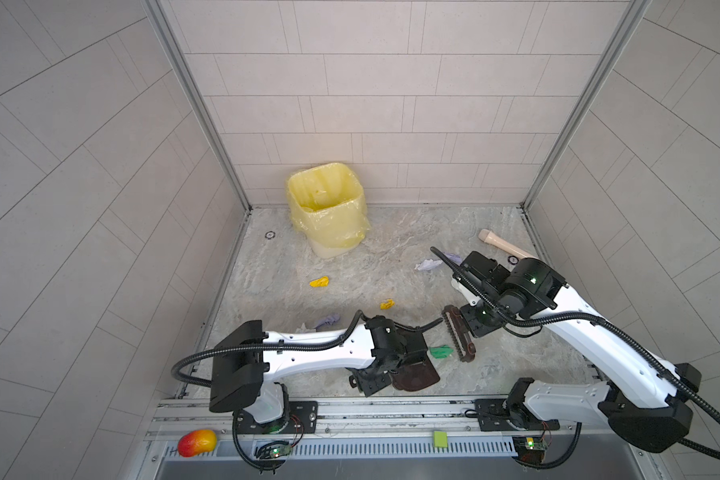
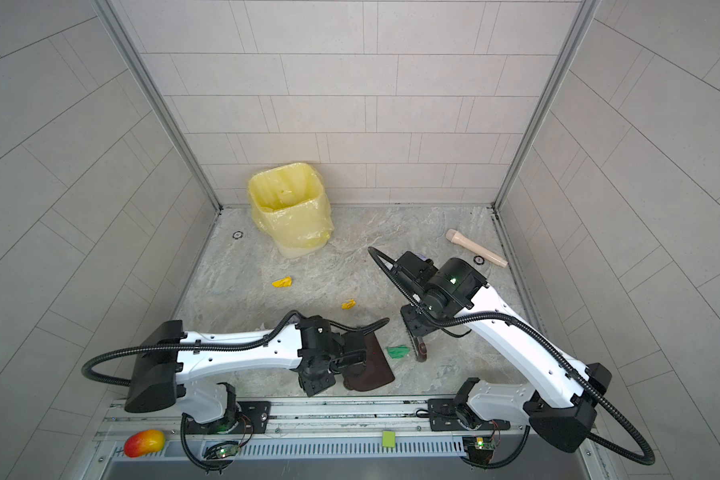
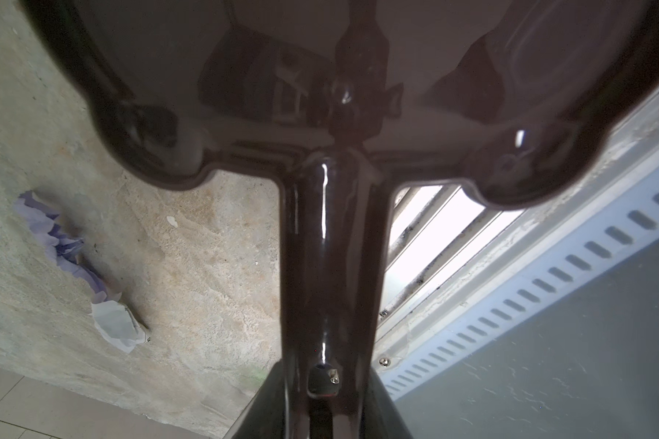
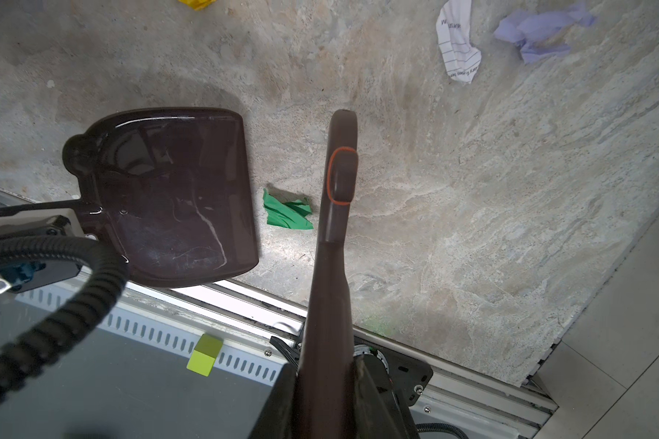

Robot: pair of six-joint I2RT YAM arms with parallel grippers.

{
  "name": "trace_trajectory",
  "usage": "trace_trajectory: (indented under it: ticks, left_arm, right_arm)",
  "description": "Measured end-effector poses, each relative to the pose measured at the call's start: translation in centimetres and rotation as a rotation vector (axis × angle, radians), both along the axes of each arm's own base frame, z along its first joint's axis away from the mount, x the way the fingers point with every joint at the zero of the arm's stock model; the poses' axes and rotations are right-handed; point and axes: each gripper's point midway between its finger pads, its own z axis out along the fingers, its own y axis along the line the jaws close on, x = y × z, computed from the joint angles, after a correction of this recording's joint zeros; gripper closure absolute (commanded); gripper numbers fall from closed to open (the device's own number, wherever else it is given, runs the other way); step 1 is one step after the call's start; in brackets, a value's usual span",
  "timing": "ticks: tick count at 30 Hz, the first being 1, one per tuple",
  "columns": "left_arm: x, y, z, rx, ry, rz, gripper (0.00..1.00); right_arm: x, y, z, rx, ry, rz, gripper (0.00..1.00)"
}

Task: Sweep away the paper scraps from the table
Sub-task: 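Sweep the green scrap into the dustpan with the right gripper's brush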

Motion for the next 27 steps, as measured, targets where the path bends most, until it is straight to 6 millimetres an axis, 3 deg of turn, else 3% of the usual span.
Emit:
trace_trajectory:
  ticks: [14,27]
  left_arm:
    - [0.3,-0.4,-0.7,0.014,0.002,-0.044,1.0]
    - [0.7,-0.6,-1.0,0.01,0.012,-0.046,1.0]
  right_arm:
    - [0.4,-0.2,-0.9,-0.039,0.031,0.005,1.0]
    - [-0.7,1.3,-2.2,-0.012,0.156,0.023,1.0]
